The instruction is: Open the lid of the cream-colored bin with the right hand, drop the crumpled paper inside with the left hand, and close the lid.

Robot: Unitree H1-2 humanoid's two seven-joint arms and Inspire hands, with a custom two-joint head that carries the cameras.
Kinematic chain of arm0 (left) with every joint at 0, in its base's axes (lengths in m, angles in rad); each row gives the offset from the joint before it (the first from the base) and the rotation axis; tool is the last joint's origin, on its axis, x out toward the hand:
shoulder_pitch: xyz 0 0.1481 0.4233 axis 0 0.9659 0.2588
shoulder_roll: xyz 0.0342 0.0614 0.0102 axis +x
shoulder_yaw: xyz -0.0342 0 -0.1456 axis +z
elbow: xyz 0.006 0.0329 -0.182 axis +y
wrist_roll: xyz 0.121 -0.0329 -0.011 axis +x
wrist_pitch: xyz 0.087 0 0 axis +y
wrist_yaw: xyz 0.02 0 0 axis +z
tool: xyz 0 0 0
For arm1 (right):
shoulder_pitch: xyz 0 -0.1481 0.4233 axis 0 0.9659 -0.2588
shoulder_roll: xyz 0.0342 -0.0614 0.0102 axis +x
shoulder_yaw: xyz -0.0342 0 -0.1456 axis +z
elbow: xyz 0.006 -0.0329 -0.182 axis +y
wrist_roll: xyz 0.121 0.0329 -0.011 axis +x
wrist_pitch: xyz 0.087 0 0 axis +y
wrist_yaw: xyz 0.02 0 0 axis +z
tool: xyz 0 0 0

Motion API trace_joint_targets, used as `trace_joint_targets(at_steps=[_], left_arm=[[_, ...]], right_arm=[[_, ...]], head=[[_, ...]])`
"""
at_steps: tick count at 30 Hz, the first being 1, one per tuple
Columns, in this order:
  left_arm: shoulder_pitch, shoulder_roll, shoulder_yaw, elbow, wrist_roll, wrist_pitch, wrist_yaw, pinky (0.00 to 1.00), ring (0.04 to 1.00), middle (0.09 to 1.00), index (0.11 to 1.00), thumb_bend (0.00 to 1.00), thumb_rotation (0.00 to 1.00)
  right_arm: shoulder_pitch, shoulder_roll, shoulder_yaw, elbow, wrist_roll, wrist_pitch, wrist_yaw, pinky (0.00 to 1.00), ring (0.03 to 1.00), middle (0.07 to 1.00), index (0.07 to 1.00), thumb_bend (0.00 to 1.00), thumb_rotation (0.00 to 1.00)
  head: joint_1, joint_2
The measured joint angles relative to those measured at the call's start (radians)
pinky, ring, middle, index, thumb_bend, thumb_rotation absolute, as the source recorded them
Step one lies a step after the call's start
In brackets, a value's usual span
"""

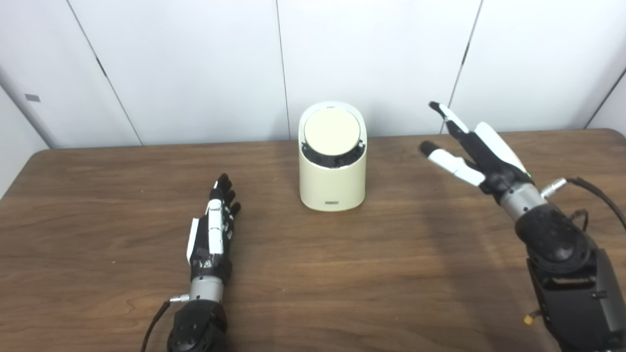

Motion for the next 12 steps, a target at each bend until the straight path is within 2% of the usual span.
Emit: trace_joint_targets(at_steps=[3, 6, 9, 12], left_arm=[[0.004, 0.009, 0.001, -0.007, 0.0, 0.005, -0.001, 1.0, 1.0, 1.0, 1.0, 0.5, 1.0], [0.012, 0.016, 0.001, -0.022, -0.003, 0.012, -0.004, 1.0, 1.0, 1.0, 1.0, 0.49, 1.0], [0.03, 0.031, 0.001, -0.038, -0.003, 0.014, -0.011, 1.0, 1.0, 1.0, 1.0, 0.49, 1.0], [0.041, 0.048, 0.008, -0.065, -0.003, 0.036, -0.015, 1.0, 1.0, 1.0, 1.0, 0.5, 1.0]], right_arm=[[0.029, 0.035, -0.025, 0.02, 0.087, 0.006, -0.028, 0.94, 0.985, 0.992, 0.963, 0.63, 1.0], [0.049, 0.077, -0.065, 0.028, 0.198, 0.015, -0.039, 0.99, 0.999, 1.0, 0.977, 0.58, 1.0], [0.067, 0.112, -0.099, 0.055, 0.304, 0.017, -0.055, 1.0, 1.0, 1.0, 0.987, 0.58, 1.0], [0.096, 0.133, -0.112, 0.067, 0.364, 0.016, -0.078, 1.0, 1.0, 1.0, 0.988, 0.58, 1.0]], head=[[0.002, 0.005], [0.005, 0.009], [0.008, 0.017], [0.011, 0.021]])
